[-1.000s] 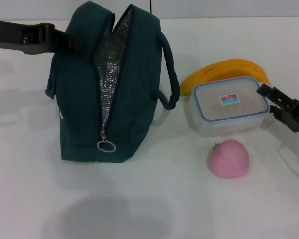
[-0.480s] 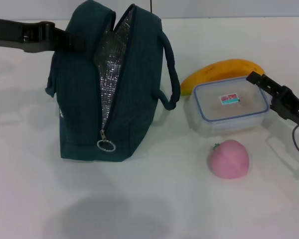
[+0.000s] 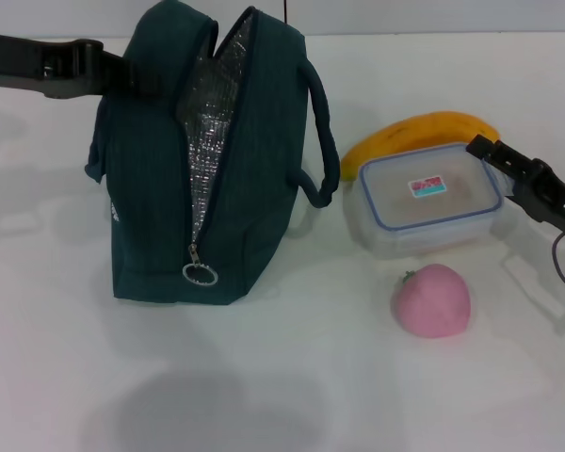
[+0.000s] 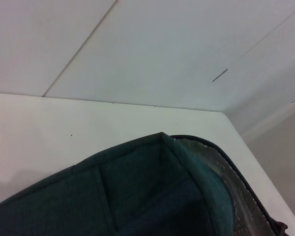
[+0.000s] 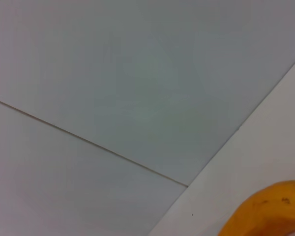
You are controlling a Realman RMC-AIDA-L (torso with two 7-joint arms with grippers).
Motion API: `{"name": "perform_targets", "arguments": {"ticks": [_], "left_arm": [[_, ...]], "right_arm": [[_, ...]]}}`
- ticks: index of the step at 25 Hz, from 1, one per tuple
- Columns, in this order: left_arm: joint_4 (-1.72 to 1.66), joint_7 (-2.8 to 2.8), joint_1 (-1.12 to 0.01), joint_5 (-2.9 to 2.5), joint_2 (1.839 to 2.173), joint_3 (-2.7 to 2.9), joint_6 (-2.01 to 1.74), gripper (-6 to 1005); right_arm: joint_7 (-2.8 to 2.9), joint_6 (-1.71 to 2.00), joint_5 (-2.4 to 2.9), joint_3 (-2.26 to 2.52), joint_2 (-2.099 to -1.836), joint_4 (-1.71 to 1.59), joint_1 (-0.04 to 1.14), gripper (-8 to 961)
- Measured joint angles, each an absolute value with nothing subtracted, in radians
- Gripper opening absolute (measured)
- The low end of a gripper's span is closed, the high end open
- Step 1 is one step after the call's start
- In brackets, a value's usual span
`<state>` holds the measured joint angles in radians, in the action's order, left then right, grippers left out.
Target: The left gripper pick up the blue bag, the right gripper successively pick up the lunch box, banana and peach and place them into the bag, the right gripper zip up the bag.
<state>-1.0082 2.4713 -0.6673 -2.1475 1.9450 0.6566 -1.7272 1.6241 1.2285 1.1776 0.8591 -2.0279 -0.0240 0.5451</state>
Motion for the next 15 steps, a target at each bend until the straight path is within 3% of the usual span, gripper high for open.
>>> {"name": "perform_targets", "arguments": {"ticks": [15], "left_arm": [[-1.01, 2.466, -0.666, -2.147, 1.943, 0.656, -1.727, 39]], "right_arm": [[1.625, 1.249, 1.176, 0.848, -2.028, -0.018, 0.538, 230]]}}
